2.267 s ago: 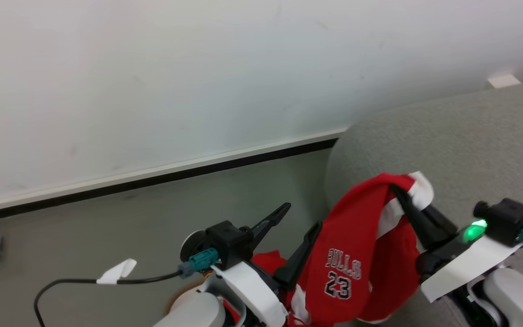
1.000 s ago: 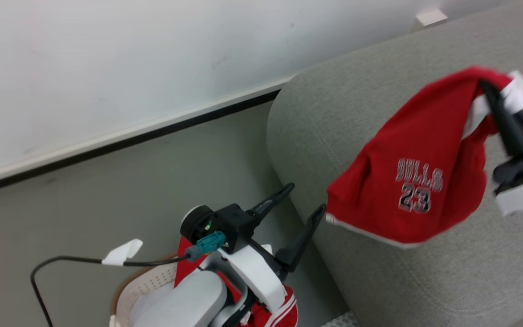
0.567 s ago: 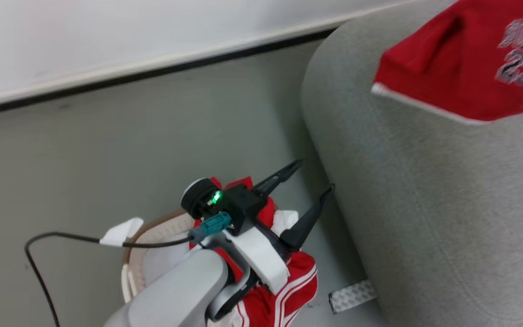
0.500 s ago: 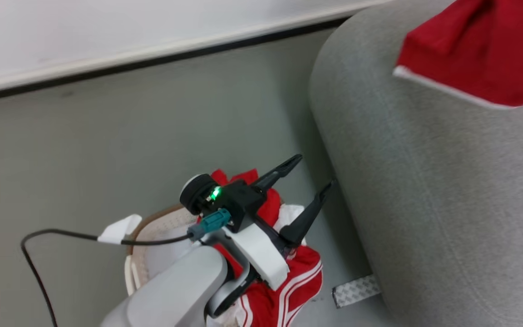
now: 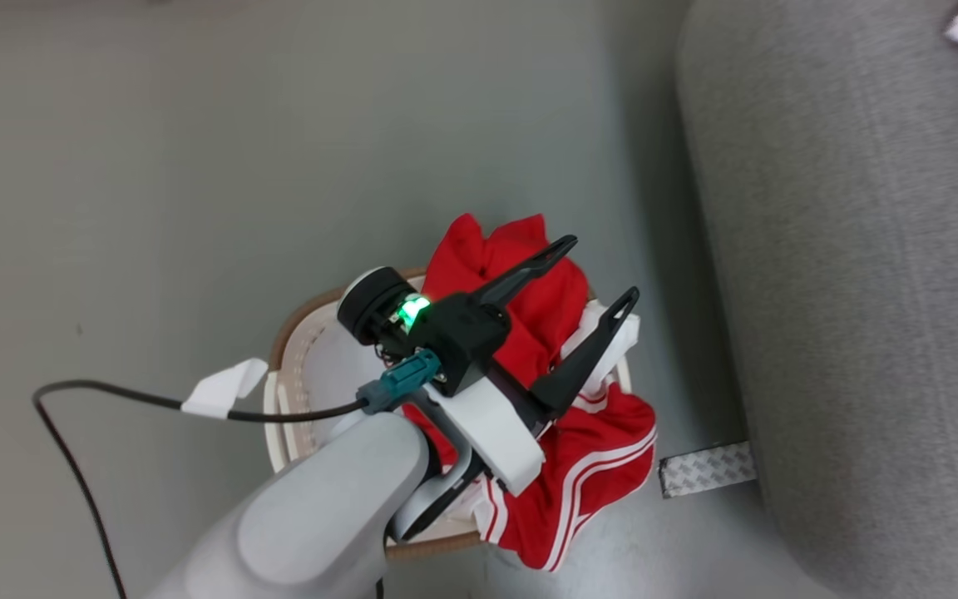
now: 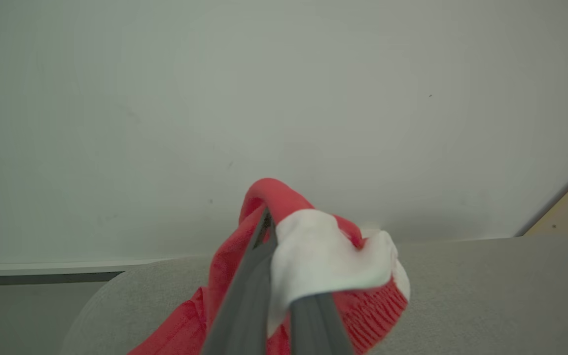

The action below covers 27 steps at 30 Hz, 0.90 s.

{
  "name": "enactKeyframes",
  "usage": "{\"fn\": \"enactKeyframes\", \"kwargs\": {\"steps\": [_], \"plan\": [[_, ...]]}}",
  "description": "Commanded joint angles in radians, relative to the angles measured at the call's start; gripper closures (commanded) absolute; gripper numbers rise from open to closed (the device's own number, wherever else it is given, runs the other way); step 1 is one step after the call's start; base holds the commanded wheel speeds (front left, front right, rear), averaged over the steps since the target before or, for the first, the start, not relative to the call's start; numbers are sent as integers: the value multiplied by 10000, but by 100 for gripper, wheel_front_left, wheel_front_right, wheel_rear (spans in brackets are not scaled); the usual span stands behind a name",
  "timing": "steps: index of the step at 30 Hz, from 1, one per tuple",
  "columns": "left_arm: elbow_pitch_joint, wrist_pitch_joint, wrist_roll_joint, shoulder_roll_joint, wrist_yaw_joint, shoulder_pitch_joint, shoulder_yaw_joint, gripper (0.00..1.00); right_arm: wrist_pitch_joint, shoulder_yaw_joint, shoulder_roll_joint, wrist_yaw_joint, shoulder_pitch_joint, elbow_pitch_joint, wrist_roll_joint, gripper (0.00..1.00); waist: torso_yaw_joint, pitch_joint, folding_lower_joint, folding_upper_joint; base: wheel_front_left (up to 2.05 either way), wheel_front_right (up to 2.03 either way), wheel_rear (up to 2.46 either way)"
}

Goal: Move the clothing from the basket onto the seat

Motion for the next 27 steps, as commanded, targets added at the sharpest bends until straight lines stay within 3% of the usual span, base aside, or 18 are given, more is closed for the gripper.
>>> {"fn": "enactKeyframes", "kwargs": {"steps": [1,10,12,14,16,27], "plan": [[11,-68,109,-14,-38,-183,-10,0,140,172,92,-22,-31,299,-76,100,289,386,-3,-1,0,0,0],[241,-170,-8,-146,-118,-364,-66,0,2426,1122,483,-23,444,1643,685,98,469,362,-3,-1,0,0,0],[284,-205,-31,-132,-111,-346,-52,0,2605,1235,475,-23,449,1698,767,66,458,302,-3,-1,0,0,0],[324,-243,-56,-112,-89,-316,-45,0,2749,1370,480,-23,444,1729,868,52,432,234,-3,-1,0,0,0],[361,-255,-90,-100,-67,-258,-52,0,2835,1454,521,-23,486,1755,983,0,388,125,-3,-1,0,0,0],[668,-471,-435,-39,38,269,62,0,3956,2197,977,-23,1403,1402,1808,0,79,-1412,-3,-1,0,0,0]]}}
